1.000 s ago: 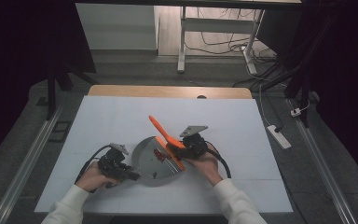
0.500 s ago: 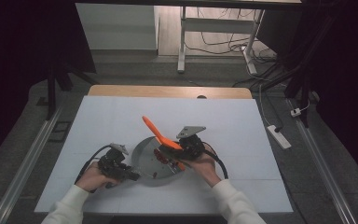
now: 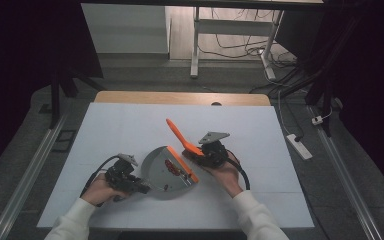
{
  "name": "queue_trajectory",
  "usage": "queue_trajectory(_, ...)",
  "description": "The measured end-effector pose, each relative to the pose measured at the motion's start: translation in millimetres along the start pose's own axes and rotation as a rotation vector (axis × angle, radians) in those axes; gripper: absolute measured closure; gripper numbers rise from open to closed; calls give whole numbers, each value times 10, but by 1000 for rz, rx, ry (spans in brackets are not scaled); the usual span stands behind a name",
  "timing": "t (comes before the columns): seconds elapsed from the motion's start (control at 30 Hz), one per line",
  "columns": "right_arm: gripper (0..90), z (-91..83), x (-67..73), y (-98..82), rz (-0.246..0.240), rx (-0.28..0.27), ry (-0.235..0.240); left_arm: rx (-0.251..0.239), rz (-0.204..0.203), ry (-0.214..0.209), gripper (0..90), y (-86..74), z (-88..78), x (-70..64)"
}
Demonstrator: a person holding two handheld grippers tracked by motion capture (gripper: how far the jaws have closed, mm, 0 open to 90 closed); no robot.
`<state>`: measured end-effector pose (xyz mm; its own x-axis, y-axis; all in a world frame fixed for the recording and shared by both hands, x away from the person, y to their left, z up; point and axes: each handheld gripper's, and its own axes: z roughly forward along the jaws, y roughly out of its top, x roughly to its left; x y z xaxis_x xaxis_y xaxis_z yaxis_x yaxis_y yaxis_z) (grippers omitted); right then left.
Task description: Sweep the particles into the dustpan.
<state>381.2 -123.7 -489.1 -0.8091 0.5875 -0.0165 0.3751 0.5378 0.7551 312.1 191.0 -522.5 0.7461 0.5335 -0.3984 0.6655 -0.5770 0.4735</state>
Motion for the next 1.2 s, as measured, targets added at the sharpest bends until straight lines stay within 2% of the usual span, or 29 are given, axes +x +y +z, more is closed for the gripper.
queue_trajectory(0.3, 701, -98, 22, -139, 32, 31, -4, 0, 2, 0, 614, 0, -4, -2)
queue_trajectory(0.5, 701, -73, 68, -135, 25, 31, 18, 1, 3, 1, 613, 0, -5, -4)
queue_trajectory(0.6, 700, -62, 83, -143, 49, 24, 47, 0, 3, 1, 613, 0, -5, -4)
queue_trajectory(1.1, 700, -66, 222, -135, 28, 9, 52, 1, 5, 6, 613, 0, -2, -8)
queue_trajectory(1.17, 701, -67, 263, -107, 34, -13, 102, 2, 5, 7, 613, 0, -1, -10)
queue_trajectory(1.2, 701, -67, 263, -107, 34, -13, 102, 2, 5, 7, 613, 0, -1, -10)
